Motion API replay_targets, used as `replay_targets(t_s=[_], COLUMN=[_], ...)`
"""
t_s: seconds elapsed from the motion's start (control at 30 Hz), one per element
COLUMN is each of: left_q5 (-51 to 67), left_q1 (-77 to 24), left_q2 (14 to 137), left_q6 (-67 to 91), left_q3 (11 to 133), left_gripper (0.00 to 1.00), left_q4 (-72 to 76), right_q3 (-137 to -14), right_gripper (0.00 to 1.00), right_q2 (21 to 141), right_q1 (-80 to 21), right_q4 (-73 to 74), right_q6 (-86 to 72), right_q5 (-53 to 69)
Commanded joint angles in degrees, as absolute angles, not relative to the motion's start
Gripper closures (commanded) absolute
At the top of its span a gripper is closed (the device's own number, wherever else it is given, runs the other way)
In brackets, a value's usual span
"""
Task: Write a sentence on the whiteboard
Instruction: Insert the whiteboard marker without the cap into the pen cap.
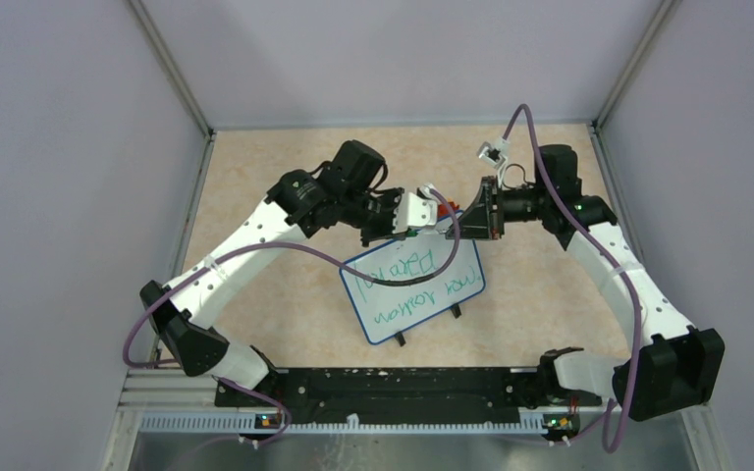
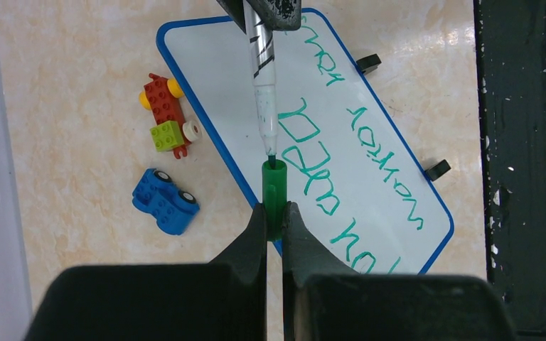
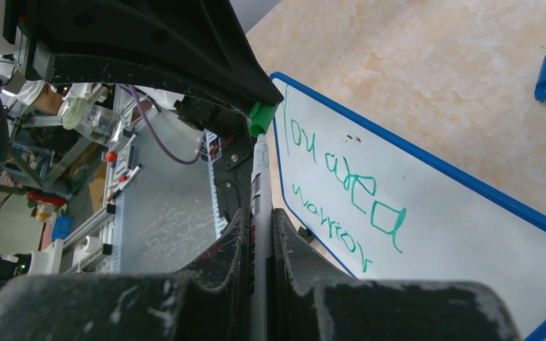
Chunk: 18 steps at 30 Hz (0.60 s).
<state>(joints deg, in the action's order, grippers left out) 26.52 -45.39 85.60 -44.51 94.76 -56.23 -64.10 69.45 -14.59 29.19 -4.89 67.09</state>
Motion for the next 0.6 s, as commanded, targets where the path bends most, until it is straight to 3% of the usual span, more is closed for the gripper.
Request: replay_targets(t_s=[0.0,0.23,0.57], left_q5=[27.6,25.0,9.1], left_q1=[-45.9,-47.2,-51.5], left_q2=[84.9,86.0,91.5], left_q6=[-45.3,-44.6,-41.3], left_q3=[95.4,96.2,99.0], left_gripper=[1.00,1.00,1.00], left_q4=[-56.2,-55.8,-57.2], right_q3=[-63.6,-63.6,-60.6], right_gripper=[1.00,1.00,1.00], right_q2=[68.5,69.1,69.5], right_q1=[-15.4,-16.8,-17.8], right_q4=[27.8,28.9,22.6], right_q6=[-3.7,-2.7,-7.5], right_q5=[66.8,62.2,58.1])
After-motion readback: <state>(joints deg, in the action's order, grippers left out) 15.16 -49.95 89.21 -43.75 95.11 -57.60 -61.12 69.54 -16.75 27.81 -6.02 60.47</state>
